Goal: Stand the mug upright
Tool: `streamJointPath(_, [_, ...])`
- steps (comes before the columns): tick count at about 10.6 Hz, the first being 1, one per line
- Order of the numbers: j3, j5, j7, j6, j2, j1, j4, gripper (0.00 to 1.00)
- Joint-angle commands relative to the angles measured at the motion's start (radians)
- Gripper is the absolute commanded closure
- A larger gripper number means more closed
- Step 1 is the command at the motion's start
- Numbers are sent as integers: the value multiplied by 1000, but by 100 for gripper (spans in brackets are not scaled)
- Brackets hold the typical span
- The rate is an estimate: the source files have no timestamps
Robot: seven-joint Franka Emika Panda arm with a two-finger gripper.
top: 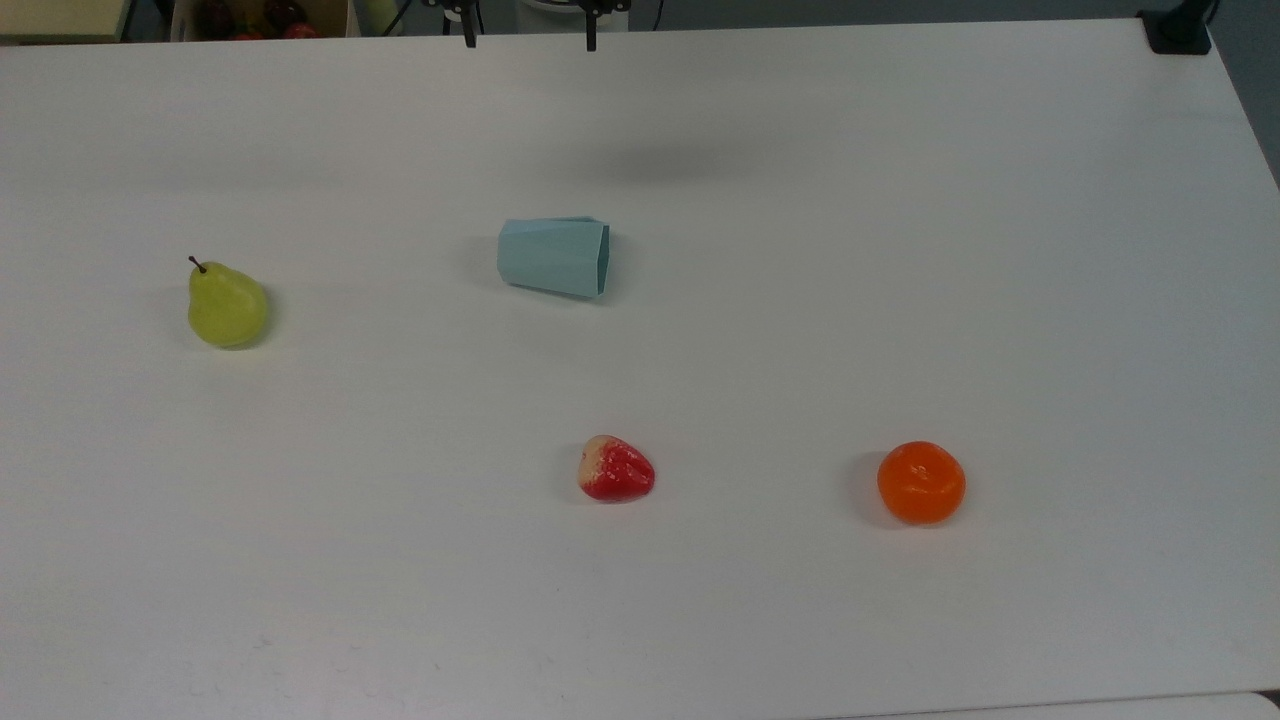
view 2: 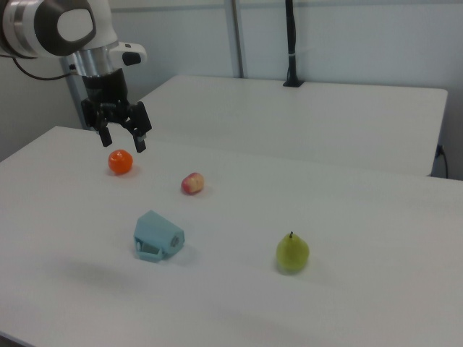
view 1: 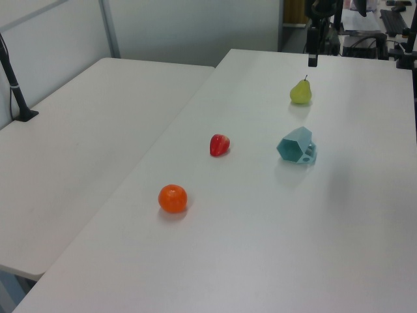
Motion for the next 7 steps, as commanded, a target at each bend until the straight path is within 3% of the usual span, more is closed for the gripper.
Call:
streamJointPath(1, [-8, 5, -13, 3, -23, 16, -29, 0])
streamJointPath(5, [-5, -2, -15, 6, -17, 25, -31, 0])
streamJointPath(7, [36, -114, 2, 6, 13, 49, -27, 0])
